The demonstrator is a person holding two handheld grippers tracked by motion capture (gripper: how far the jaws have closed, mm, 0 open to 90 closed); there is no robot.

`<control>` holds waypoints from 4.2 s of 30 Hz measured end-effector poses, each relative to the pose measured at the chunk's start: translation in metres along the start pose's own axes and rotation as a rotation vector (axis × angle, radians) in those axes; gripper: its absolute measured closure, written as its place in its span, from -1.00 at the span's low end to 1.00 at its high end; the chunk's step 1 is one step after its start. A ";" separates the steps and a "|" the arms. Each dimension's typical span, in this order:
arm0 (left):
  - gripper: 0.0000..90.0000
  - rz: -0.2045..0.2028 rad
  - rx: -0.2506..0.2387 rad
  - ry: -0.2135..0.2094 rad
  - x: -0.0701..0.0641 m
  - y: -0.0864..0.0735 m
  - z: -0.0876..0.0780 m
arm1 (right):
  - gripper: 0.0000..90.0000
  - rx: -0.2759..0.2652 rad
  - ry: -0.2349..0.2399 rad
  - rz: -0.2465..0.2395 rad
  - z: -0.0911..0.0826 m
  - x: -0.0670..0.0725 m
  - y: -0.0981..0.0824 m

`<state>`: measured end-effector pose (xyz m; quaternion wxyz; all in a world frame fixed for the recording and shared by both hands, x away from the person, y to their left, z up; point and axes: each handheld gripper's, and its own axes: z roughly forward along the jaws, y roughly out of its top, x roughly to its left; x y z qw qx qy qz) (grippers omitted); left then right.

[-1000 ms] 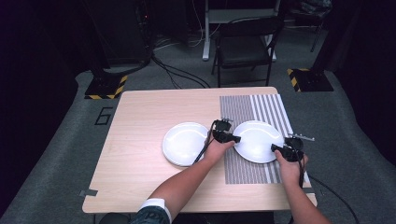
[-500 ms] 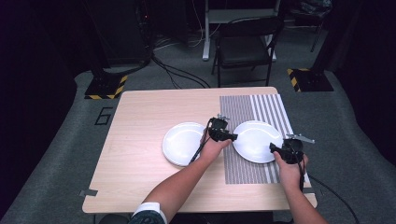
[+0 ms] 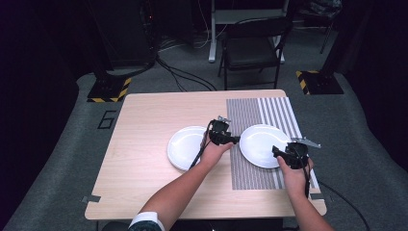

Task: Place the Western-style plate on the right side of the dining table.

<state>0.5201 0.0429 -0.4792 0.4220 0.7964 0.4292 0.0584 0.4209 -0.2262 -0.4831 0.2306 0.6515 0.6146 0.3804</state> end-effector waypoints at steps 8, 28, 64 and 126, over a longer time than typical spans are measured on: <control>0.08 0.001 -0.019 0.006 0.007 -0.004 -0.017 | -0.07 -0.013 0.022 0.013 -0.005 0.005 0.003; 0.07 -0.015 -0.048 0.088 0.043 -0.024 -0.057 | -0.09 -0.069 0.040 -0.012 -0.025 0.007 0.006; 0.06 -0.097 -0.138 0.238 0.108 -0.088 -0.162 | -0.14 -0.023 0.226 -0.264 -0.018 0.080 -0.003; -0.14 -0.042 -0.083 0.376 0.146 -0.163 -0.180 | -0.33 0.102 0.404 -0.587 0.011 0.121 -0.072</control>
